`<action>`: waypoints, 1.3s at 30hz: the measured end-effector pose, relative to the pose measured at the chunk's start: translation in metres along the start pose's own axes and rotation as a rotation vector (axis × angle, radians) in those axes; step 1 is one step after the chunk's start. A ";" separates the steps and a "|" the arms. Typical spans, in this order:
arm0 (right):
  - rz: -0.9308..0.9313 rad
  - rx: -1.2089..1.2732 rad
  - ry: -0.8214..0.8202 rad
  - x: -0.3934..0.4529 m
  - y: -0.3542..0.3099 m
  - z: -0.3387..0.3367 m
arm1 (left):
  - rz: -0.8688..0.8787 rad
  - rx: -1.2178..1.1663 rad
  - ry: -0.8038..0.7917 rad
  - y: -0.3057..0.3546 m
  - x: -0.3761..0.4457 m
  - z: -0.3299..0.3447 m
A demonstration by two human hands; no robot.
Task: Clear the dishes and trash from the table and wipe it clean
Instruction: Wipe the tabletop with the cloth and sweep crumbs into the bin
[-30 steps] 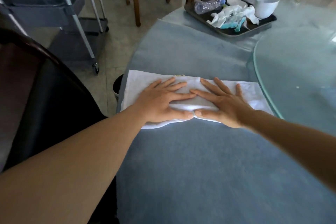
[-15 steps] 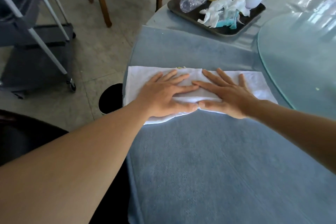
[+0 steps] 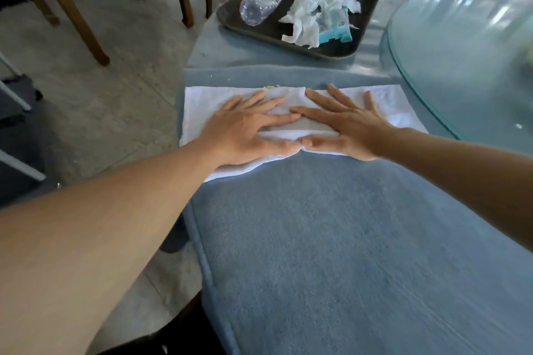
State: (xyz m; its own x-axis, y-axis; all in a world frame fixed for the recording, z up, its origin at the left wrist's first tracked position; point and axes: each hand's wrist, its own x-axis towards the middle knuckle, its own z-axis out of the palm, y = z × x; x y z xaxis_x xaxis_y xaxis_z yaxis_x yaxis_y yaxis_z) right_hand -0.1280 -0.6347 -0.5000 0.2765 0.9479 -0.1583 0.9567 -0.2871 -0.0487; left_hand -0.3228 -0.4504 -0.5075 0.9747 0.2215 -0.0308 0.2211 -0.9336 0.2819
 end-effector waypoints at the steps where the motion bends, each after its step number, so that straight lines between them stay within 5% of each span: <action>1: 0.012 0.001 -0.007 0.002 0.001 0.000 | 0.012 -0.012 0.003 -0.003 0.005 0.001; 21: 0.020 -0.096 0.099 0.003 -0.009 -0.007 | 0.020 -0.059 0.107 -0.001 0.005 0.005; 30: 0.181 -0.082 0.038 -0.011 -0.037 -0.020 | 0.055 -0.048 0.113 0.002 -0.002 0.005; 39: 0.459 0.162 0.159 -0.013 -0.086 -0.007 | 0.086 -0.103 0.098 -0.005 0.000 0.006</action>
State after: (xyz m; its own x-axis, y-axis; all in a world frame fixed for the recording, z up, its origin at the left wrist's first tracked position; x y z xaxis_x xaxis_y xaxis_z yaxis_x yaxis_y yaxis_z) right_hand -0.2135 -0.6209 -0.4871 0.6876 0.7245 -0.0476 0.7102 -0.6847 -0.1639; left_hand -0.3237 -0.4472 -0.5146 0.9808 0.1733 0.0899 0.1277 -0.9176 0.3764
